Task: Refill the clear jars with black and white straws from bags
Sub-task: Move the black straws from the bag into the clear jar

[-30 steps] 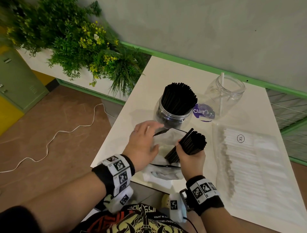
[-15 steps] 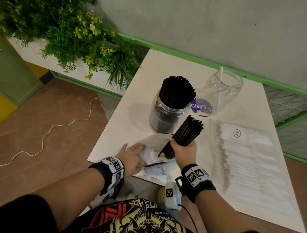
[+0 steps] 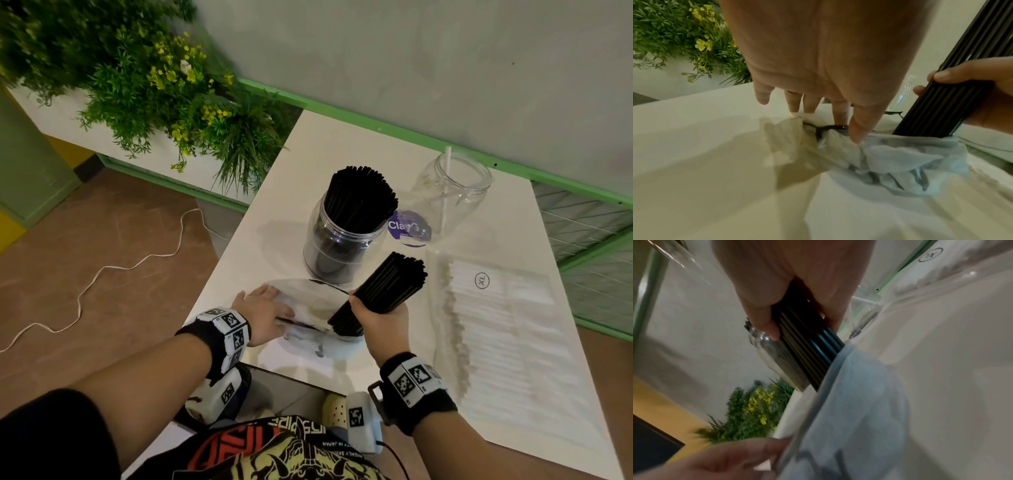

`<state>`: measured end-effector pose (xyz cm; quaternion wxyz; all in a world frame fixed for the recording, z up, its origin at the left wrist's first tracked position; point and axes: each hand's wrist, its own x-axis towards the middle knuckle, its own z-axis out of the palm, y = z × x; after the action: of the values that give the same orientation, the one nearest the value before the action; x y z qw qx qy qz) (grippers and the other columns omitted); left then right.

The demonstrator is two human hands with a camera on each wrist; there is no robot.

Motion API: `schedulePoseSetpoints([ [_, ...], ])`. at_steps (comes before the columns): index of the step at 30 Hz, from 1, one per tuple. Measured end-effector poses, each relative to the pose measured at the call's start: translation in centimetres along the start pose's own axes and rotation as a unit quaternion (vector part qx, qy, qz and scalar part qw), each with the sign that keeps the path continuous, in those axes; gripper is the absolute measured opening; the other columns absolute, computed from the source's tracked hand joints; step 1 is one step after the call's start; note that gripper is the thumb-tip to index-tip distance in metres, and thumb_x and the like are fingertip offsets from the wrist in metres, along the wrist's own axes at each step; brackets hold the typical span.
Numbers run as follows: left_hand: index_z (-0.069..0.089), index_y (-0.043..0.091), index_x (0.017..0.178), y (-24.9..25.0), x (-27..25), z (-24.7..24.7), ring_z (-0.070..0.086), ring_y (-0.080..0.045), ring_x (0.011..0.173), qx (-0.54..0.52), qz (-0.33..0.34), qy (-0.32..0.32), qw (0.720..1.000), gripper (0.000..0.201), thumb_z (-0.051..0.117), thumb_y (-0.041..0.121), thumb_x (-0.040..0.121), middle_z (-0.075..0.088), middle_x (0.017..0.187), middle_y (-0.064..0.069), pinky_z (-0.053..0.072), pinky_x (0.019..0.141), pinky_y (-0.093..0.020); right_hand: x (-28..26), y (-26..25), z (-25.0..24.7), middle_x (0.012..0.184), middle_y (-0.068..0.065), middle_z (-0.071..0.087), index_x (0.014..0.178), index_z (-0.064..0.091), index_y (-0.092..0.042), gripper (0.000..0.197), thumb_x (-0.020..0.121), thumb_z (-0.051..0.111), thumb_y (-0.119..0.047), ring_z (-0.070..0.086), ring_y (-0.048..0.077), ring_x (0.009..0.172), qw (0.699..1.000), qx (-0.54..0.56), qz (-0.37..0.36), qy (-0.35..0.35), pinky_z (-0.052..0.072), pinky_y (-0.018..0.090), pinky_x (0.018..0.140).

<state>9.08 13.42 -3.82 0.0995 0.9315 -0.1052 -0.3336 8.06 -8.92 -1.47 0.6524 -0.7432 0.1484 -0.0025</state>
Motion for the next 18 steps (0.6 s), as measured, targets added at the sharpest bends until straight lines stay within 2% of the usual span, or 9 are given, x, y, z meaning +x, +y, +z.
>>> schedulePoseSetpoints([
  [3,0.047,0.039,0.133,0.1,-0.6,-1.3,0.034,-0.019,0.135,-0.070,0.024,0.044,0.996,0.040,0.048,0.032,0.093,0.033,0.151,0.005,0.021,0.114,-0.047,0.9,-3.3,-0.6,0.088,0.010,0.071,0.091,0.068,0.001,0.014,0.079,0.075,-0.003,0.069,0.013,0.081,0.998,0.025,-0.052,0.000,0.052,0.020,0.070],
  [5,0.053,0.035,0.126,-0.1,-1.2,-2.2,0.050,-0.017,0.117,-0.144,0.041,0.071,0.986,0.036,0.050,0.023,0.092,0.045,0.141,0.006,0.033,0.106,-0.033,1.5,-6.2,-1.3,0.084,0.008,0.071,0.086,0.068,0.000,0.010,0.079,0.075,-0.001,0.069,0.016,0.081,0.994,0.036,-0.105,-0.010,0.053,0.022,0.070],
  [7,0.059,0.033,0.119,-0.4,-1.9,-3.1,0.051,-0.014,0.115,-0.192,0.057,0.102,0.974,0.032,0.051,0.017,0.092,0.051,0.133,0.006,0.035,0.100,-0.024,1.9,-9.1,-1.9,0.081,0.004,0.071,0.083,0.069,-0.003,0.007,0.079,0.074,0.001,0.069,0.016,0.081,0.987,0.046,-0.152,-0.017,0.053,0.022,0.071],
  [10,0.061,0.037,0.099,-0.7,-2.8,-4.4,0.054,-0.006,0.113,-0.264,0.085,0.156,0.948,0.027,0.056,0.012,0.091,0.061,0.120,0.010,0.040,0.101,-0.026,2.4,-13.0,-2.4,0.085,0.008,0.072,0.082,0.071,-0.003,0.006,0.078,0.075,-0.001,0.070,0.024,0.088,0.975,0.077,-0.203,-0.037,0.053,0.030,0.079],
  [12,0.059,0.040,0.095,-0.4,-2.9,-5.8,0.057,-0.003,0.106,-0.285,0.105,0.206,0.930,0.028,0.059,0.012,0.090,0.063,0.115,0.009,0.043,0.096,-0.025,2.7,-15.2,-2.3,0.082,0.008,0.071,0.075,0.073,-0.013,0.008,0.074,0.075,-0.005,0.069,0.032,0.090,0.970,0.115,-0.211,-0.040,0.055,0.037,0.081],
  [15,0.058,0.035,0.108,0.9,-2.4,-8.9,0.054,-0.003,0.106,-0.262,0.144,0.300,0.906,0.028,0.059,0.013,0.091,0.055,0.119,0.008,0.038,0.089,-0.019,3.8,-17.2,-1.2,0.081,0.007,0.070,0.073,0.071,-0.018,0.012,0.072,0.074,-0.007,0.068,0.037,0.093,0.965,0.141,-0.217,-0.044,0.055,0.046,0.086],
  [18,0.055,0.021,0.127,2.9,-1.3,-11.8,0.046,-0.008,0.117,-0.174,0.173,0.349,0.904,0.038,0.056,0.011,0.090,0.048,0.132,0.005,0.029,0.098,-0.015,5.7,-17.5,0.6,0.088,0.014,0.071,0.083,0.069,-0.006,0.015,0.071,0.078,-0.007,0.069,0.032,0.093,0.974,0.135,-0.184,-0.013,0.055,0.050,0.088],
])
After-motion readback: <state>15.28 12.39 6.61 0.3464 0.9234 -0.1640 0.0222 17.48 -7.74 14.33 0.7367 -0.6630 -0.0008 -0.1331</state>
